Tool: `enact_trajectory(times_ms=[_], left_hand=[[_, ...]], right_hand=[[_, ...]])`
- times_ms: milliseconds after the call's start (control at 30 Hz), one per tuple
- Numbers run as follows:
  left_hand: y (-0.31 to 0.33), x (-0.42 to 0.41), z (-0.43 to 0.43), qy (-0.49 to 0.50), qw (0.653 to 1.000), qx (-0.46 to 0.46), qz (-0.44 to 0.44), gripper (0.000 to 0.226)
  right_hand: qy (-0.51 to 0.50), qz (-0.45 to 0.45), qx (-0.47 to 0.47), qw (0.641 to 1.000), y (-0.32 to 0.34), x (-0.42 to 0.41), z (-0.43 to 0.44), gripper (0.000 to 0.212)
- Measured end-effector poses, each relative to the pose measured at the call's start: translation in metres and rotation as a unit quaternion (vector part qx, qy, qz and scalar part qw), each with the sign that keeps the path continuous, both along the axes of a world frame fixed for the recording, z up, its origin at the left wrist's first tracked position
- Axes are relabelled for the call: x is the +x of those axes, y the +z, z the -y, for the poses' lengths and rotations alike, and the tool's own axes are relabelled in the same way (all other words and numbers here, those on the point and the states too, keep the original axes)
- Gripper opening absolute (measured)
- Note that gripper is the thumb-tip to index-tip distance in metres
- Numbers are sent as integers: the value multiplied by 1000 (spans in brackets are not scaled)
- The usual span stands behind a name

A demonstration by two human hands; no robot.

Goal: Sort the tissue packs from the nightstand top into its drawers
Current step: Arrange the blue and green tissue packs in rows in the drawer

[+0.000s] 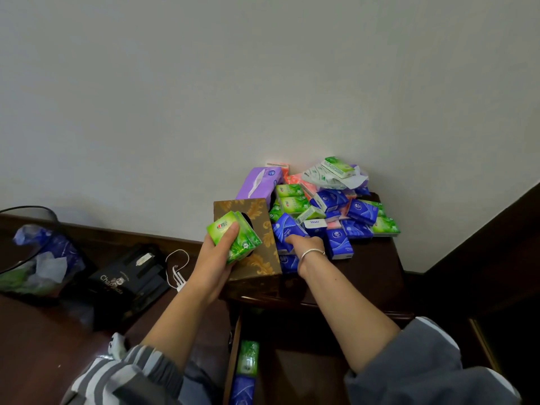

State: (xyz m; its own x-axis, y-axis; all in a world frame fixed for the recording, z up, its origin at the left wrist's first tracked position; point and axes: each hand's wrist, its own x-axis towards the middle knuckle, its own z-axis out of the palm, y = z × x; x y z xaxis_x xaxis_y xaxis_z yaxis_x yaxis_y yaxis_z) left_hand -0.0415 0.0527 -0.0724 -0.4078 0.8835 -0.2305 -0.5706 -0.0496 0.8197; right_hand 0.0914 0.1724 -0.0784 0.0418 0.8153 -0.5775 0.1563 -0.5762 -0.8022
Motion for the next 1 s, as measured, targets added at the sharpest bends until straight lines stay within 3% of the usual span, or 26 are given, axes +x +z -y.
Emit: enact_trajectory(times_ms=[233,467,633,733,833,900,1000], left_hand=[[8,4,2,7,1000,-12,-1,64],[10,6,2,17,1000,-11,13,55],[9,6,2,24,1000,-13,6,62],[12,11,1,67,997,-25,-2,55],[23,24,5,108,994,-18,-18,46],[33,37,16,109,993,-6,-37,39],[39,61,49,17,996,-11,-82,58]], right_hand=[[29,-5,-13,999,8,-6,-3,63],[44,-34,-63,996,19,-4,-11,30],[31,-57,0,998,15,4,0,28],[19,-99,65,993,20,20,17,20],[6,-167,133,977,30,51,41,33],[-5,-267,121,956,39,80,58,31],[-3,-377,55,925,40,134,79,18]])
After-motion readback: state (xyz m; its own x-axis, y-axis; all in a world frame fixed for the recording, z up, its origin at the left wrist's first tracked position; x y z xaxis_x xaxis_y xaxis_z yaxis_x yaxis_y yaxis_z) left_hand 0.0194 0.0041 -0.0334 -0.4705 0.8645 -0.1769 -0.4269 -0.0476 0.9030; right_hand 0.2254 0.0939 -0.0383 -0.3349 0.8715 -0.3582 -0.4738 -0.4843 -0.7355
